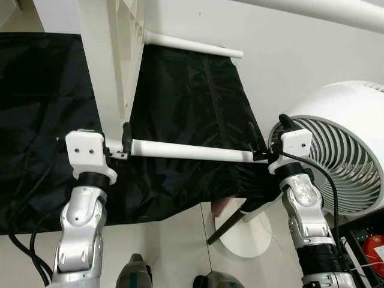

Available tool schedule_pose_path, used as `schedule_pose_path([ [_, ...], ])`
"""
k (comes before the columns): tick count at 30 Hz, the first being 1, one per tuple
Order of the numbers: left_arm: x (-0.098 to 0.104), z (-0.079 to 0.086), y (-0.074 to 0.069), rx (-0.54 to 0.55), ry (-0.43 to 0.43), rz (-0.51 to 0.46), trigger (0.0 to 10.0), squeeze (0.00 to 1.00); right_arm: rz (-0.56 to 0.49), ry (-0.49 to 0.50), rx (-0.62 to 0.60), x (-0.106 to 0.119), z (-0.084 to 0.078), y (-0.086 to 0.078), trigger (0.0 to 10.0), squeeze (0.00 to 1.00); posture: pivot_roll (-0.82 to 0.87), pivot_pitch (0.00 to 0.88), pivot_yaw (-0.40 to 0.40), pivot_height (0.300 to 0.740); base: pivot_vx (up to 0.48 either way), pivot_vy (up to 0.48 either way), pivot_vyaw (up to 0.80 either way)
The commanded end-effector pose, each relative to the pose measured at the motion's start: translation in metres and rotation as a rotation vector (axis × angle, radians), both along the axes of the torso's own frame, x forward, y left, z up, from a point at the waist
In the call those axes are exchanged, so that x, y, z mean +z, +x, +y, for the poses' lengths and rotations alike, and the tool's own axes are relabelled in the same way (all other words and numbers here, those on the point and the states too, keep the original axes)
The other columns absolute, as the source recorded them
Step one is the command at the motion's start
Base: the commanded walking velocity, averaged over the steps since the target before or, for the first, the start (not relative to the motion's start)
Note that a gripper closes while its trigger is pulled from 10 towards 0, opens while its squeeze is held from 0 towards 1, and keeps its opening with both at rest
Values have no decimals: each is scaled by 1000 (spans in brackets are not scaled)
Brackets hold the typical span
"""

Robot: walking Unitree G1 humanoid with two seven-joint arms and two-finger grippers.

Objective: Building children table

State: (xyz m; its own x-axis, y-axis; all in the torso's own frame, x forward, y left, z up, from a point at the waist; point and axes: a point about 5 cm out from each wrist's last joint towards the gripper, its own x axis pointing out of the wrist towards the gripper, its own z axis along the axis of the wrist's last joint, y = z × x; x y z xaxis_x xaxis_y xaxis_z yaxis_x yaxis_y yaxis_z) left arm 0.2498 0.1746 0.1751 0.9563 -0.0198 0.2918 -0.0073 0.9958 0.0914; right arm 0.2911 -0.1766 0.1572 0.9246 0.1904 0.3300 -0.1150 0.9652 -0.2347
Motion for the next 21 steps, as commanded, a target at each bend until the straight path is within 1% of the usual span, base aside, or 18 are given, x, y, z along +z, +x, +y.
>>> schedule_pose_path([
  [1,-3,0,2,-4,2,23,10000,0,5,-3,-4,0,-3,1,10000,0,96,68,-74,740,0,0,0],
  [4,0,3,12,2,7,11,10000,0,-5,2,3,3,1,1,10000,0,83,70,-70,740,0,0,0],
  [9,1,2,16,-1,10,9,10000,0,-6,4,6,3,3,2,10000,0,77,73,-71,740,0,0,0],
  [10,1,1,19,-2,14,10,10000,0,-8,4,8,4,3,3,10000,0,73,75,-72,740,0,0,0],
  [11,1,1,19,-2,14,10,10000,0,-8,4,8,4,3,3,10000,0,73,75,-72,740,0,0,0],
  [13,0,-2,25,-3,16,16,10000,0,-10,5,11,5,4,4,10000,0,66,76,-72,740,0,0,0],
  [14,0,-2,25,-3,16,16,10000,0,-10,5,11,5,4,4,10000,0,66,76,-72,740,0,0,0],
  [19,-2,-8,36,8,10,39,10000,0,-13,3,12,7,5,5,10000,0,59,80,-74,740,0,0,0],
  [21,-7,-11,42,26,23,75,10000,0,-15,6,13,8,6,4,10000,0,52,81,-72,740,0,0,0],
])
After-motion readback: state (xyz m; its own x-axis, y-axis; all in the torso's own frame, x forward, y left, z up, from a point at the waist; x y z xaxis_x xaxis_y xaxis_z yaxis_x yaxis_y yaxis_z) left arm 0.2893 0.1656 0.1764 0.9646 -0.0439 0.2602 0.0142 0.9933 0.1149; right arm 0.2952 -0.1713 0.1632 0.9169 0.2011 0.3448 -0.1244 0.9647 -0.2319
